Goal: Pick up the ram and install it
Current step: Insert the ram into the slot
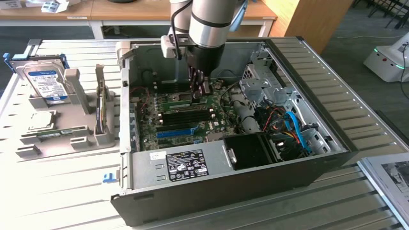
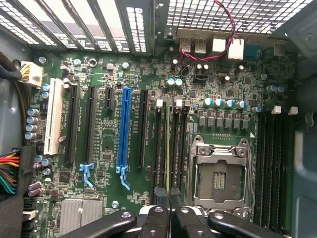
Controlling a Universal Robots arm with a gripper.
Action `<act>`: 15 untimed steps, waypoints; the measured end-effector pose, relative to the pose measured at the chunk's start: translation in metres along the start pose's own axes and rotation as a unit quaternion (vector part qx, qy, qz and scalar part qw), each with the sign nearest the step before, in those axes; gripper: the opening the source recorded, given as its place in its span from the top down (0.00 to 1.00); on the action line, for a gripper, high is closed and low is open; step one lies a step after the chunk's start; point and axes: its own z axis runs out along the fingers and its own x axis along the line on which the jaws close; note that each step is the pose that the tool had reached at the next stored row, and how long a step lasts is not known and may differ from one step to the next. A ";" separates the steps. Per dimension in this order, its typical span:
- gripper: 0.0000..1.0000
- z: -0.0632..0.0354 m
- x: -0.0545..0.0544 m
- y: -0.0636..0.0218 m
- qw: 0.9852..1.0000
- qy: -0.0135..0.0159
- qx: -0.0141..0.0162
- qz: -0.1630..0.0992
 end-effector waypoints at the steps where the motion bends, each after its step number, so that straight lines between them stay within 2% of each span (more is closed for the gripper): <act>1: 0.88 -0.0002 0.000 -0.0030 1.000 0.000 0.000 0.000; 2: 0.88 -0.0004 0.000 -0.0062 1.000 0.000 0.000 0.000; 15: 0.88 -0.0003 0.000 -0.0063 1.000 0.000 0.000 0.010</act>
